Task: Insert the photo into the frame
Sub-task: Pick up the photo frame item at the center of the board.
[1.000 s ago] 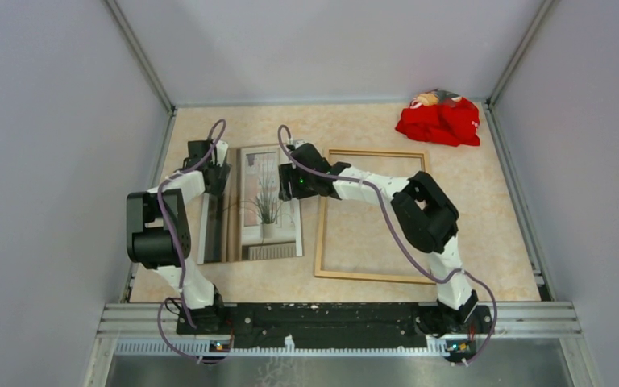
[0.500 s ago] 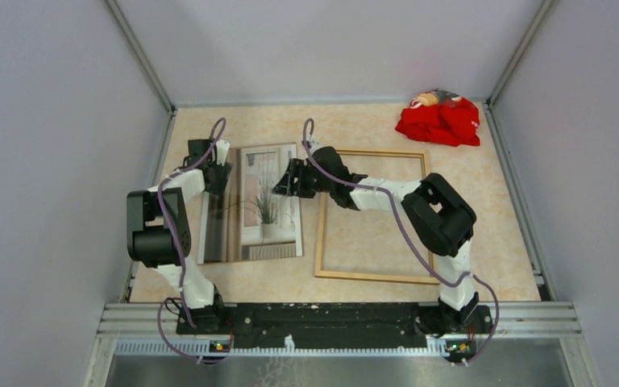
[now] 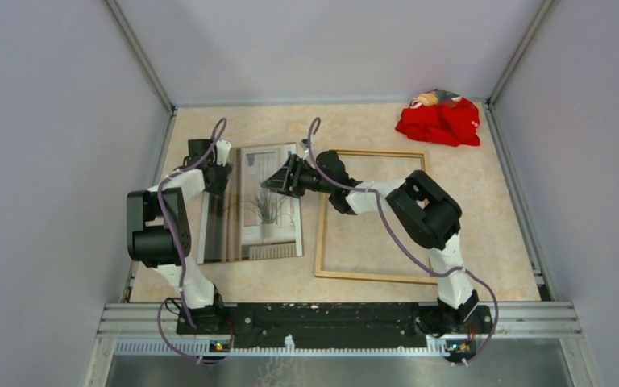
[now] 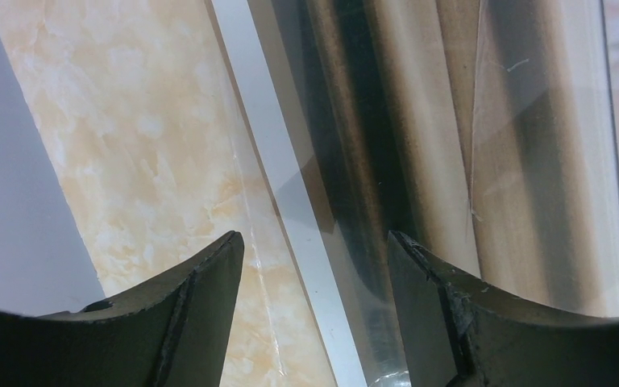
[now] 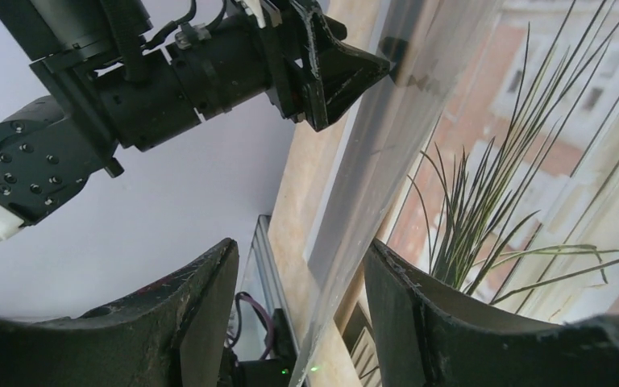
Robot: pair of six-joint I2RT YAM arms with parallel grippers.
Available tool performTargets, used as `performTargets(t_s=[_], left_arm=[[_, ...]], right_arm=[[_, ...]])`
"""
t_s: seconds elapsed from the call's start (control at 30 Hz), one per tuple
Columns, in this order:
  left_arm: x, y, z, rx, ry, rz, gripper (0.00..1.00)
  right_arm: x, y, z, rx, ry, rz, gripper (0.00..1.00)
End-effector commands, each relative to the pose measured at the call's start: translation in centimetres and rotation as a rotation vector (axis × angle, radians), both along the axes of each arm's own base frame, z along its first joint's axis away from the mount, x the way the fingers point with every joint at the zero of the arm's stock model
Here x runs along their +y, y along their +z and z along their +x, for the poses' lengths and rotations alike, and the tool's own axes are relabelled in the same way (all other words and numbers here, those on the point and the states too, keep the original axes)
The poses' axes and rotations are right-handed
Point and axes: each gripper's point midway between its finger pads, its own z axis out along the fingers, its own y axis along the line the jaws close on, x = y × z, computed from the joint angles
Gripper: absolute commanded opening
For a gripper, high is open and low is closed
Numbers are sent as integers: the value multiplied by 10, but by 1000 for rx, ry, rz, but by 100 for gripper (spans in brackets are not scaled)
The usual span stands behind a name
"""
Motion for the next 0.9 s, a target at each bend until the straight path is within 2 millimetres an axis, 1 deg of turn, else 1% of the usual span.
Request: performTargets(t_s=[0.0,0.1,0.2,0.3,0.37,0.47,0.5,0.53,0.57,0.63,0.7,0.73,0.77,0.8,0.83,0.87], left_arm=[[-9,-37,-40,191,-28,-42,73],[-9,-35,-39,186,-26,-44,73],[-10,-32,-37,181,-27,-47,73],[-9,-28,-36,180,-27,-53,74],[-9,-21,-34,170,-26,-62,75],[-10,-5,-32,160,-28,-87,82],[-10,4,-30,147,-28,-93,87],[-8,14,-28,134,-26,-92,94],[-11,25,-25,118,-38,-110,98],[-14,52,-17,81,-49,-128,98],[-17,81,-10,37,-64,-145,98],[-20,96,-6,13,-74,-158,98],[-22,109,-3,-7,-81,-170,98],[-25,126,2,-36,-89,-182,98],[-29,138,4,-56,-98,-198,98],[-31,146,5,-67,-107,-211,99]], right_arm=[[8,22,-5,-10,37,112,58],[5,16,3,-14,-2,36,55],[0,8,9,-22,-39,-55,47],[-4,2,14,-22,-69,-119,30],[-3,-3,15,-12,-67,-152,18],[-2,-5,17,-5,-66,-162,1],[-2,-4,17,-8,-65,-164,0],[-2,0,17,-15,-62,-166,0],[-2,6,16,-26,-58,-166,0],[-4,25,16,-67,-51,-172,0],[-10,52,17,-118,-48,-180,0],[-15,65,16,-136,-48,-190,0],[-23,82,15,-161,-50,-194,0],[-32,92,14,-170,-55,-210,0],[-44,101,13,-174,-67,-225,0],[-56,106,12,-171,-76,-241,0]])
